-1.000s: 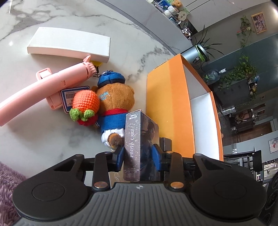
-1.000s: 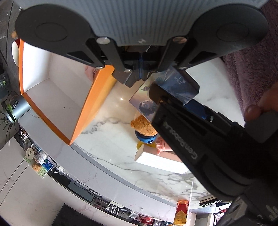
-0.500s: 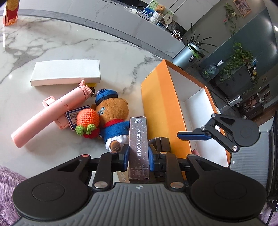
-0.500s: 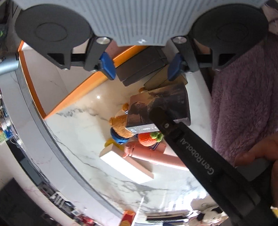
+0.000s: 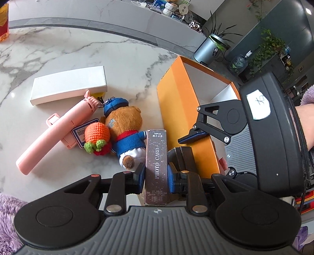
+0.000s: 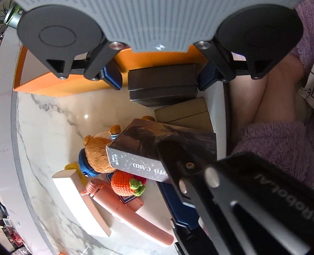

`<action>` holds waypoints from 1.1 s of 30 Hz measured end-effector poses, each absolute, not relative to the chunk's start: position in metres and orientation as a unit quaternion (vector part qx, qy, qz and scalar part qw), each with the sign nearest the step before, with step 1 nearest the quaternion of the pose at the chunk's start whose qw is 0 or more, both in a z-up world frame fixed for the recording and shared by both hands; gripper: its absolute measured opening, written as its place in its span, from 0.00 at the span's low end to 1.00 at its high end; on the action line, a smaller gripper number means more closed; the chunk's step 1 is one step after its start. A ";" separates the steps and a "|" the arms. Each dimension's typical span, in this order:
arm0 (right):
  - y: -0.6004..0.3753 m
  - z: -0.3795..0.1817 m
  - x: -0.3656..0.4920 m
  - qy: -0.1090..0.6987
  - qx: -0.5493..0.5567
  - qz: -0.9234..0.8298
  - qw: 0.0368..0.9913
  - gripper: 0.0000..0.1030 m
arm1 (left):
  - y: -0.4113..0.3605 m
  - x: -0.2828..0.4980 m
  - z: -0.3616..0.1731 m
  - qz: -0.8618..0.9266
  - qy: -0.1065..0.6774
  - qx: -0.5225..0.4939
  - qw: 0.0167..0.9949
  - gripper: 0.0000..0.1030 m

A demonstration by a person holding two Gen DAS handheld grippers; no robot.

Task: Organize objects
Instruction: 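Grasp the dark grey box with the right tool, then carry the PHOTO CARD box with the left tool while the right tool carries the grey box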

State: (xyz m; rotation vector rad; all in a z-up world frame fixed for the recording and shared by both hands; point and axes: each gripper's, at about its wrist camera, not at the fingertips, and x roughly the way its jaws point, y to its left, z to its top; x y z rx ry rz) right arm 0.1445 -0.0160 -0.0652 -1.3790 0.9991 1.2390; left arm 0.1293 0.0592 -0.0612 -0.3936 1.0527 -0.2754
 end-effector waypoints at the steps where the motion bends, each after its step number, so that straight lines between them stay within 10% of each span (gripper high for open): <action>1: -0.015 -0.067 0.146 0.419 -0.566 0.512 0.491 0.81 | 0.059 0.130 -0.062 -0.130 0.498 -0.183 0.838 0.26; 33: -0.111 0.105 0.077 0.320 -0.553 0.496 0.587 0.75 | -0.008 0.101 0.049 -0.161 0.392 -0.100 0.900 0.25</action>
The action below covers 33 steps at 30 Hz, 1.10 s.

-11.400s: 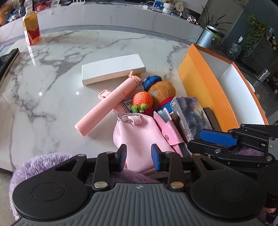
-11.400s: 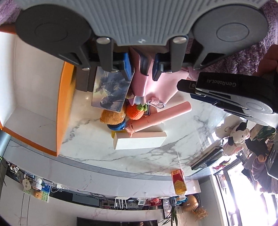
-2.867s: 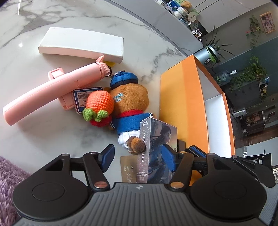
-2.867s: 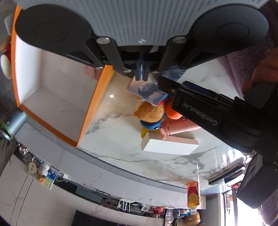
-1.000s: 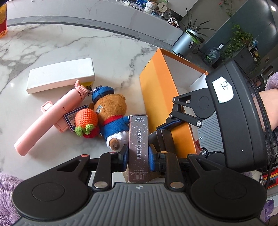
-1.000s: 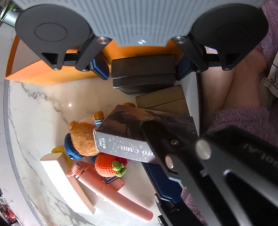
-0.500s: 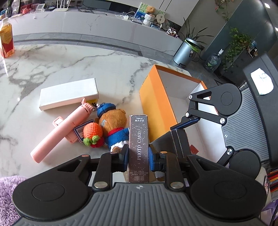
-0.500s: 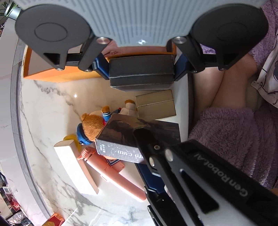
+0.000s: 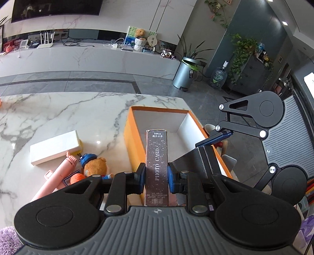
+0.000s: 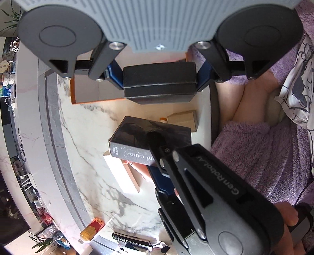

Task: Organize objects
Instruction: 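Carry the PHOTO CARD box with the left tool while the right tool carries the grey box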

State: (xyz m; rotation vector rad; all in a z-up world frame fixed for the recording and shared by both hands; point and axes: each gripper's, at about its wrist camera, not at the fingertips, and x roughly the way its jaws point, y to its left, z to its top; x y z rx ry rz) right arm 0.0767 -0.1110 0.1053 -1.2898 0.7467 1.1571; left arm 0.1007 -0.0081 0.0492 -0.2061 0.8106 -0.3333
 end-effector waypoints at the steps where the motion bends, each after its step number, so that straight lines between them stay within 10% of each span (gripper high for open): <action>1: -0.118 0.107 0.078 0.323 -0.554 0.490 0.591 0.75 | -0.015 0.104 0.050 -0.169 0.392 -0.103 0.899 0.25; 33: -0.198 -0.031 0.202 0.459 -0.440 0.548 0.543 0.75 | -0.121 0.204 -0.082 -0.137 0.576 -0.129 0.795 0.25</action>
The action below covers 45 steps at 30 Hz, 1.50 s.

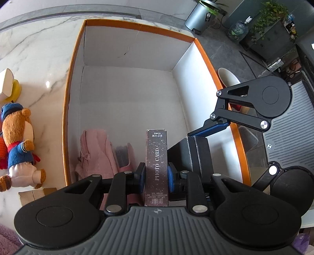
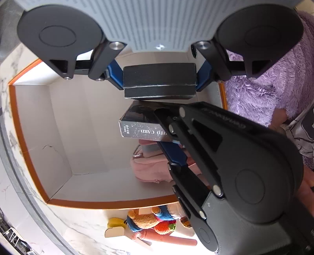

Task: Organize objects
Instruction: 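Carry the PHOTO CARD box with the left tool while the right tool carries the grey box, then lower and release the PHOTO CARD box with the left tool while the right tool releases the grey box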

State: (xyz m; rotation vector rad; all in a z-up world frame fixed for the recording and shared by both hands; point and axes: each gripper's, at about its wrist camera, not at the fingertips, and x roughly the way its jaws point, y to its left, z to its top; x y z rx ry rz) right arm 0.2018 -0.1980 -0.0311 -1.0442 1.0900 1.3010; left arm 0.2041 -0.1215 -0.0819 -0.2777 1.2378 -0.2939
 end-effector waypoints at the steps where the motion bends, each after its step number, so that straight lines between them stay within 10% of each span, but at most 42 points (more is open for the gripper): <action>1: -0.198 -0.034 0.202 0.461 -0.437 0.551 0.541 0.75 | -0.122 0.204 -0.083 -0.135 0.581 -0.130 0.792 0.25; 32: -0.192 -0.036 0.197 0.488 -0.416 0.548 0.537 0.77 | -0.104 0.191 -0.069 -0.151 0.579 -0.157 0.785 0.32; 45: -0.202 -0.036 0.205 0.492 -0.530 0.475 0.502 0.25 | -0.081 0.184 -0.030 -0.159 0.516 -0.133 0.831 0.32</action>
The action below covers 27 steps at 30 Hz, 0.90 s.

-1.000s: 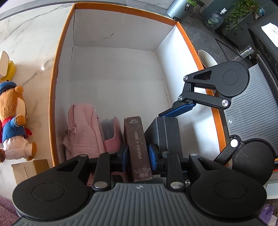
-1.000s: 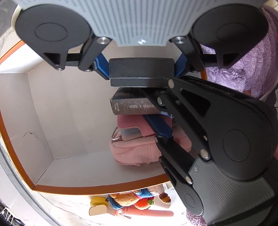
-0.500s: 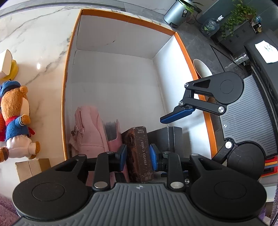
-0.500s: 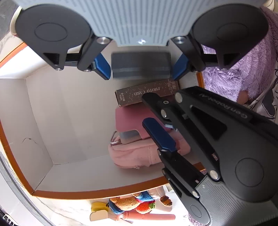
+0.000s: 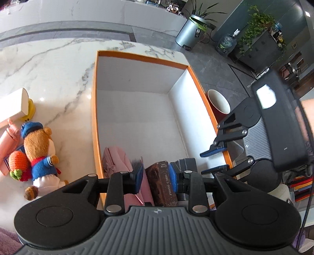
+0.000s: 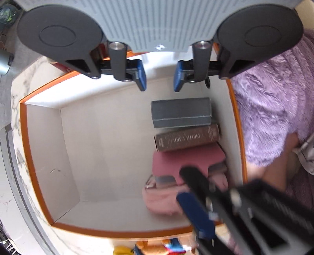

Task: Organize objects
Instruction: 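Lower and release the PHOTO CARD box with the left tool while the right tool releases the grey box, then withdraw both open tools from the orange box toward the pile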

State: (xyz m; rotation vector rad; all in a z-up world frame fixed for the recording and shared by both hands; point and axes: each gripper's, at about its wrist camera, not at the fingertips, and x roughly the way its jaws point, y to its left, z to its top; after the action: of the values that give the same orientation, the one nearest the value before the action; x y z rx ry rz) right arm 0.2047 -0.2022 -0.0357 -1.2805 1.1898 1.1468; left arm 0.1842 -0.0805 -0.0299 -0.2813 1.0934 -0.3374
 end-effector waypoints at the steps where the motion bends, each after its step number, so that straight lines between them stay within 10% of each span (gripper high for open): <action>1: -0.201 -0.042 0.204 0.495 -0.533 0.475 0.495 0.23 | -0.077 0.183 -0.026 -0.155 0.509 -0.131 0.837 0.32; 16: -0.191 -0.104 0.207 0.499 -0.541 0.507 0.448 0.14 | -0.033 0.187 -0.040 -0.093 0.524 -0.144 0.834 0.45; 27: -0.183 -0.098 0.208 0.490 -0.487 0.552 0.467 0.00 | -0.038 0.189 -0.052 -0.122 0.548 -0.160 0.812 0.28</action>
State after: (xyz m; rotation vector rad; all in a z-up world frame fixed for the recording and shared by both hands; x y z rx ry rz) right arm 0.2083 -0.1831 -0.0983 -1.1945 1.2015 1.3550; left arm 0.1887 -0.0382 -0.0516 -0.3409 1.1705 -0.2604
